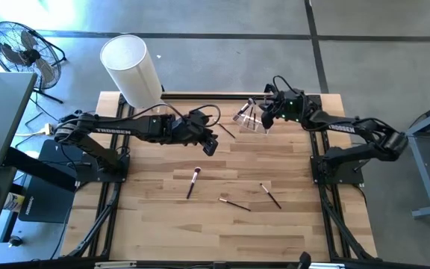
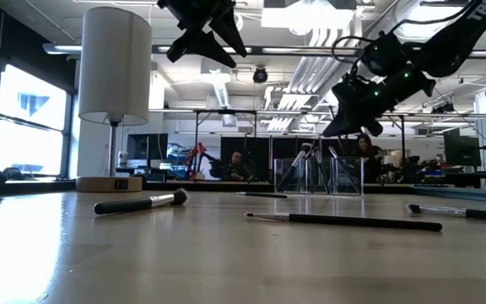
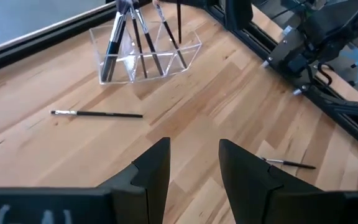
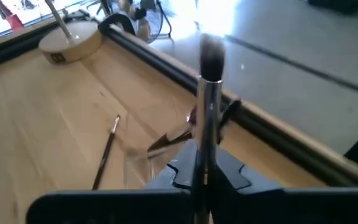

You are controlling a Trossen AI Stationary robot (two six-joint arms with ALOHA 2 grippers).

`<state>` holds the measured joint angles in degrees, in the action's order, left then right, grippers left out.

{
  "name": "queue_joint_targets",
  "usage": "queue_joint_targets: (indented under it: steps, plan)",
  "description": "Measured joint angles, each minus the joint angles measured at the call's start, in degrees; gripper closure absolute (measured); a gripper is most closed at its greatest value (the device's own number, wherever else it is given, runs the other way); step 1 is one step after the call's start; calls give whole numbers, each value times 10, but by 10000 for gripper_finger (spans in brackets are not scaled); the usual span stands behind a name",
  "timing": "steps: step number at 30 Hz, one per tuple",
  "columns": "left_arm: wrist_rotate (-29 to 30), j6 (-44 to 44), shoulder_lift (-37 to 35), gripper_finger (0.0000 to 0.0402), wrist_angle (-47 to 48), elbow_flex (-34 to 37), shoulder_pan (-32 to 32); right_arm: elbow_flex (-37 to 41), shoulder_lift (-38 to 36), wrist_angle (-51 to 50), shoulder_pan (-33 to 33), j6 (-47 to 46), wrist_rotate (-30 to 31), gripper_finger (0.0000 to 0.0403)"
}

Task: Pick & Place Makeup Brushes
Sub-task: Put the black makeup brush into the transparent organizer

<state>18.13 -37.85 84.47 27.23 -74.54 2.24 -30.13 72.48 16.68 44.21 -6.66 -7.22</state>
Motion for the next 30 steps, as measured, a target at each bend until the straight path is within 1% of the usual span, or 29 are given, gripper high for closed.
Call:
queue_joint_targets:
  steps: [5, 9, 13, 16, 19, 20, 22, 23, 25, 27, 30]
  plan:
    - [2, -2, 0, 266, 13, 0, 0, 0, 3, -19, 0, -23, 14, 333]
    - [4, -13, 0, 266, 43, 0, 0, 0, 2, -21, 0, -29, 14, 308]
    - [-18, 6, 0, 266, 103, 2, 0, 0, -22, -28, -1, -53, -14, 300]
    - [-35, 19, -20, 268, 107, 40, 0, 0, -54, -44, -11, -63, -21, 312]
    - [-54, 19, -55, 290, 60, 110, 0, 0, -99, -83, -39, -55, 18, 346]
    - [-61, 16, -71, 304, 51, 136, 0, 0, -115, -101, -52, -49, 41, 362]
    - [-77, 16, -102, 335, -2, 186, 0, 0, -149, -138, -76, -45, 89, 391]
    - [-85, 16, -121, 353, -12, 210, 0, 0, -164, -151, -89, -46, 110, 396]
    - [-96, 16, -161, 387, -20, 254, -2, -5, -192, -174, -117, -67, 145, 392]
    - [-102, 24, -197, 393, -47, 288, -12, -20, -208, -215, -153, -86, 169, 391]
    - [-104, 79, -247, 398, -63, 320, -42, -65, -208, -287, -226, -110, 216, 400]
